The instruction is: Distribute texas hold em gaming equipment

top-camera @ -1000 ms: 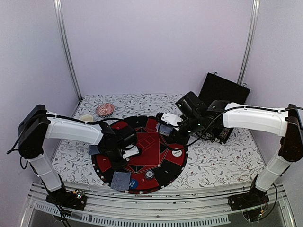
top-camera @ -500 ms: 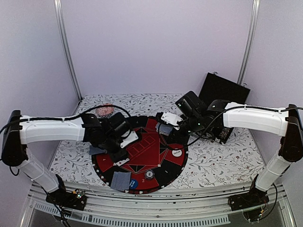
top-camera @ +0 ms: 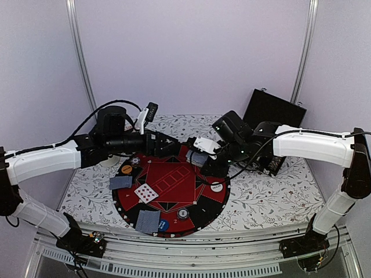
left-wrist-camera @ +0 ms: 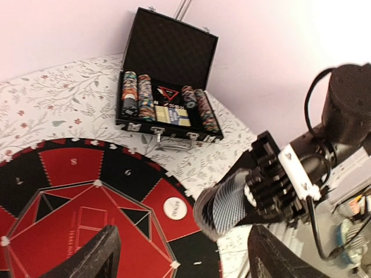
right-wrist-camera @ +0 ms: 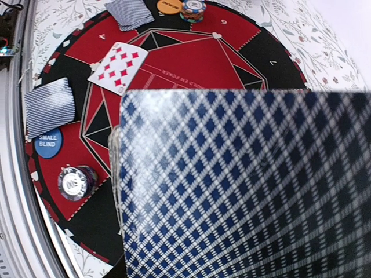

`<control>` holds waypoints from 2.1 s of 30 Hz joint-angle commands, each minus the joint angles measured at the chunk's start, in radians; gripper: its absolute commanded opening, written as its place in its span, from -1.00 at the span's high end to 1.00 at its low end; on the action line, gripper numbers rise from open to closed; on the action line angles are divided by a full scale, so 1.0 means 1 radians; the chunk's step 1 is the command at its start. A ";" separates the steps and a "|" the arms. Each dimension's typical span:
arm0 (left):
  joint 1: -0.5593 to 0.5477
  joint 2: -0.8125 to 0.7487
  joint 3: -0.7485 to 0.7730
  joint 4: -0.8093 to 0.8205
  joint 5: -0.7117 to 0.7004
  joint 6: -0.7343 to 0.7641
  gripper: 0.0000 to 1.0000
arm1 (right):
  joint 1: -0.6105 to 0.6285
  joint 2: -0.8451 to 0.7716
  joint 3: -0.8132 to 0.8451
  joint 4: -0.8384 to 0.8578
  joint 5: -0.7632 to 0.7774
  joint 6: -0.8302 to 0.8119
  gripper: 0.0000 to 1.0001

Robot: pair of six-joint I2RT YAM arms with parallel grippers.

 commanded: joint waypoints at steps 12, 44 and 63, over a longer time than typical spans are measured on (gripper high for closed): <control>0.018 0.082 -0.038 0.188 0.164 -0.122 -0.26 | 0.045 0.016 0.083 0.041 -0.040 0.023 0.17; 0.005 0.109 0.047 -0.034 0.081 0.009 0.62 | 0.062 0.033 0.097 0.035 -0.011 0.011 0.17; 0.038 -0.033 0.051 -0.116 0.107 0.069 1.00 | 0.043 0.021 0.058 0.044 0.039 0.007 0.19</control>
